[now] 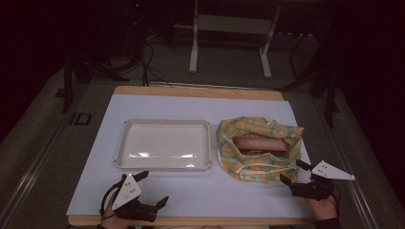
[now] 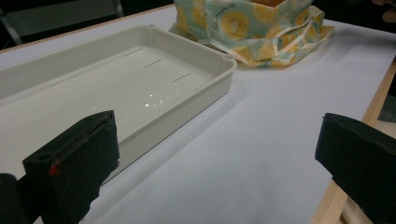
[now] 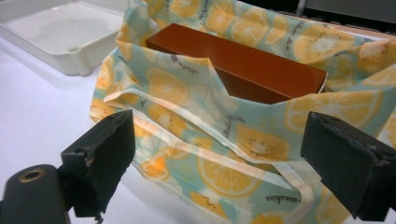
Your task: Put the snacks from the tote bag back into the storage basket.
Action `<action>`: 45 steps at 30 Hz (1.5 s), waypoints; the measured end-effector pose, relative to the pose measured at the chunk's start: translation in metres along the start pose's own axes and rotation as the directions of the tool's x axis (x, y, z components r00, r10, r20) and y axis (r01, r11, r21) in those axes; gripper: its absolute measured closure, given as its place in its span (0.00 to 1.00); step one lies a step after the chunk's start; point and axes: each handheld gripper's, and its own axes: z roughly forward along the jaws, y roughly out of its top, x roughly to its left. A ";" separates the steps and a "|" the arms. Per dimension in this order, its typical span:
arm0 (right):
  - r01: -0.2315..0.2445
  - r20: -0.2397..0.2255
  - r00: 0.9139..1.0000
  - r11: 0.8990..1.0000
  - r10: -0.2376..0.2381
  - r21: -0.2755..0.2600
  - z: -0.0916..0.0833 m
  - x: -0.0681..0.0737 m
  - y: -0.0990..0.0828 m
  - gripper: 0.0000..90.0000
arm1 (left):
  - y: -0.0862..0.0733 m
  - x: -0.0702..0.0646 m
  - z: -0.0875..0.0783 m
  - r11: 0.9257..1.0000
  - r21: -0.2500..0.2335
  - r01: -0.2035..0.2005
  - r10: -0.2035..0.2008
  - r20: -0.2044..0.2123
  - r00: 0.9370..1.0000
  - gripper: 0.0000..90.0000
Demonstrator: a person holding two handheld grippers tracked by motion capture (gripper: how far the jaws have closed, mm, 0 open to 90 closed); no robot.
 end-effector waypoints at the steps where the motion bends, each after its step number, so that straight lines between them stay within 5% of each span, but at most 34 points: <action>1: -0.004 -0.021 1.000 1.000 0.004 -0.001 0.000 -0.001 0.000 0.11 | 0.000 0.000 0.000 1.000 0.001 0.011 -0.011 -0.007 1.000 0.00; 11: 0.030 -0.078 0.997 0.998 -0.026 0.051 -0.008 -0.006 0.001 0.11 | -0.002 -0.003 -0.002 1.000 0.018 0.008 -0.008 0.008 1.000 0.00; 18: 0.062 -0.160 0.986 0.992 -0.043 0.114 -0.012 -0.013 0.008 0.11 | -0.002 -0.004 0.002 0.999 0.037 -0.002 0.000 0.031 1.000 0.00; 37: 0.148 -0.196 0.972 0.984 -0.126 0.100 -0.015 -0.028 0.041 0.11 | -0.002 -0.002 0.005 1.000 0.027 -0.014 0.012 0.061 0.998 0.00; 45: 0.203 -0.236 0.956 0.974 -0.176 0.096 -0.009 -0.034 0.065 0.15 | -0.002 -0.002 0.006 0.999 0.030 -0.022 0.019 0.069 0.997 0.00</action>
